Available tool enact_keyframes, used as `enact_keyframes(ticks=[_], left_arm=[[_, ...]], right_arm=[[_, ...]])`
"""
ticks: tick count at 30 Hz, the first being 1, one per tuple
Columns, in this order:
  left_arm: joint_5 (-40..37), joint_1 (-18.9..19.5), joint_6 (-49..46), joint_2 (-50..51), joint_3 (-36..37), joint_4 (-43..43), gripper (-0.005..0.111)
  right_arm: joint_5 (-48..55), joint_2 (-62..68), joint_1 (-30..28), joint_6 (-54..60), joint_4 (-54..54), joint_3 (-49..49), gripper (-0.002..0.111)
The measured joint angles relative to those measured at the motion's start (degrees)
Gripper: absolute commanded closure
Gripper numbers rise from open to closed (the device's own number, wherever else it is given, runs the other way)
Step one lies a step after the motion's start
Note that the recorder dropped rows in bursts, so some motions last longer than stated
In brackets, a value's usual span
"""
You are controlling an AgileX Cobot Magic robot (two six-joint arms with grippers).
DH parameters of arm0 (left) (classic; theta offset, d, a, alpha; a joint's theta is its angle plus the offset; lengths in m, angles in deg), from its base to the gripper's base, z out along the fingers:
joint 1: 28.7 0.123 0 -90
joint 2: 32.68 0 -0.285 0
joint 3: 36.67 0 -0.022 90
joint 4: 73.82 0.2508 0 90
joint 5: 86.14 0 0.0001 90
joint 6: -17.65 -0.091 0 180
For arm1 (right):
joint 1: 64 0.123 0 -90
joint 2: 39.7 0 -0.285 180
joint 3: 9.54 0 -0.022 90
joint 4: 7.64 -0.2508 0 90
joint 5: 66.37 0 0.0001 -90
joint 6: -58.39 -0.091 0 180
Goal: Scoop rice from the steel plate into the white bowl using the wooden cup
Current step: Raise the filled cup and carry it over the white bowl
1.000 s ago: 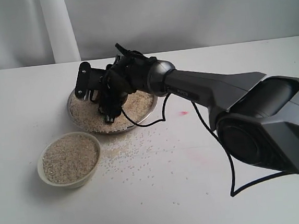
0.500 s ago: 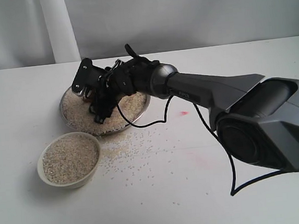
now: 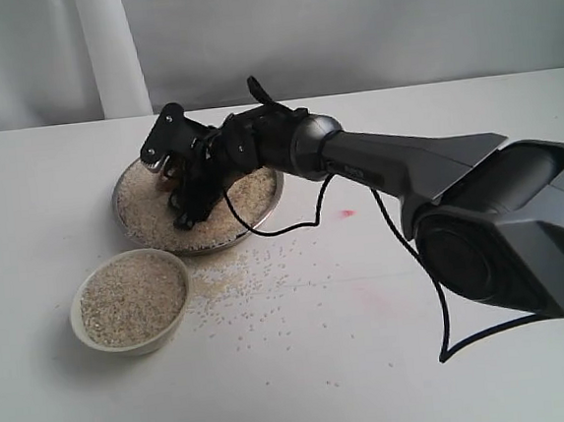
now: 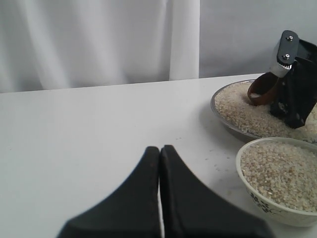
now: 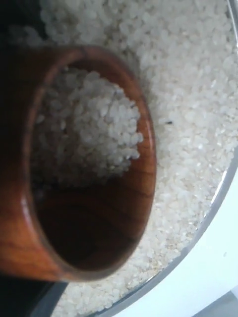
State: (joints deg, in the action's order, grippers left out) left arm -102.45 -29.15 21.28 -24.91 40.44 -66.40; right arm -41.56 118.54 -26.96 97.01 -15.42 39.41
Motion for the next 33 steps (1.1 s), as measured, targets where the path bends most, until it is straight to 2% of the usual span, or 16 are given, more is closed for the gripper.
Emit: enact_keyframes(ticks=[17,27,33], left_arm=[[0.0,0.0,0.0,0.0,0.0,0.0,0.107],[0.0,0.0,0.0,0.0,0.0,0.0,0.107],[0.0,0.0,0.0,0.0,0.0,0.0,0.107]], right_arm=[[1.03,-7.48,0.0,0.32,-5.44,0.0,0.108],[7.36,-13.73,0.0,7.99,-14.27,0.0,0.108],[15.19,-18.51,0.0,13.7,-17.76,0.0,0.108]])
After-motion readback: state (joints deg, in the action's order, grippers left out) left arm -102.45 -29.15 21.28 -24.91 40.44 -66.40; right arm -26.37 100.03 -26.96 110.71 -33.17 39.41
